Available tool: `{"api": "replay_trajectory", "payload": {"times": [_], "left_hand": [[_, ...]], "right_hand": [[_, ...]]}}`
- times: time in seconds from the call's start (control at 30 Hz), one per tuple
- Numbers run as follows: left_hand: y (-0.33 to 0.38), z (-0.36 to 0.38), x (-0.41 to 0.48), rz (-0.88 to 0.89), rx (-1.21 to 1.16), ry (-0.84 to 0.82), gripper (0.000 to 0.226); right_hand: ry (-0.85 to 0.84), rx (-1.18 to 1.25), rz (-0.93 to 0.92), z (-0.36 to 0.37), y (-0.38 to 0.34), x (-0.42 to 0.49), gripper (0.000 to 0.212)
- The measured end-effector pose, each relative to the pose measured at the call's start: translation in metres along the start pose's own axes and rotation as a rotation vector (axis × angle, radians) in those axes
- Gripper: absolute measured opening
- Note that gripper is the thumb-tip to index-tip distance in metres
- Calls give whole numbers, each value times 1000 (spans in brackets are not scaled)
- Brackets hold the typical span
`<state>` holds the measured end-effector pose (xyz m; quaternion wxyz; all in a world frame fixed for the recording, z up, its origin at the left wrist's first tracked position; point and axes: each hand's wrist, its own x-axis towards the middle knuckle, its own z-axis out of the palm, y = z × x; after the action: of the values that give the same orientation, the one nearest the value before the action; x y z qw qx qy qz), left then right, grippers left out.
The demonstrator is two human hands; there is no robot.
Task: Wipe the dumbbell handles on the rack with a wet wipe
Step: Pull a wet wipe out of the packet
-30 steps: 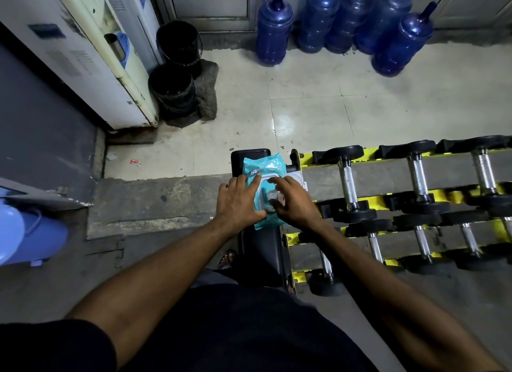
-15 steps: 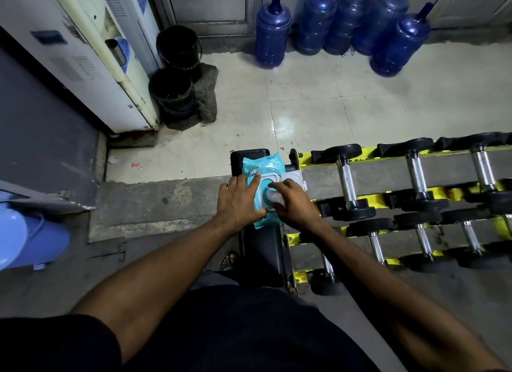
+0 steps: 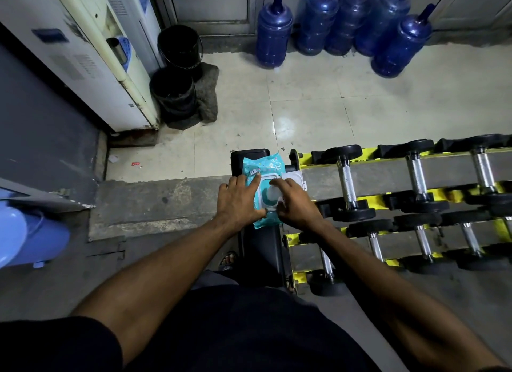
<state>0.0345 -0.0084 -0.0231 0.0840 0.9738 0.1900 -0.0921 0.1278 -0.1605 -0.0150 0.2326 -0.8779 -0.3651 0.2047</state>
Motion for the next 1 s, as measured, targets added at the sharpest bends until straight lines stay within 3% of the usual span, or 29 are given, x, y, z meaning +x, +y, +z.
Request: {"api": "replay_trajectory", "payload": {"times": [0.07,0.17,0.27,0.47,0.63,0.77,1.0], "left_hand": [[1,-1,0,-5,4,2,100],[1,-1,0,-8,10,4,99],[1,-1,0,-13,11,19,99],[1,0,-1,-9,12,18,99],[4,-2,-1,-20,0,4,100],[5,-2,-1,-29,5,9,101],[7,-2,-2,-38,39,35,98]], "right_hand": [[-40,-68,-28,0,-3,5,54],[0,-118,-18,1,-5,8,23],[62,-69,5,3,-2,6,10],[175,51,23,5,8,-7,6],[-36,-53,11,1,-2,1,47],[-23,-119,21,0,-4,8,28],[94,142,70,-2,3,4,17]]}}
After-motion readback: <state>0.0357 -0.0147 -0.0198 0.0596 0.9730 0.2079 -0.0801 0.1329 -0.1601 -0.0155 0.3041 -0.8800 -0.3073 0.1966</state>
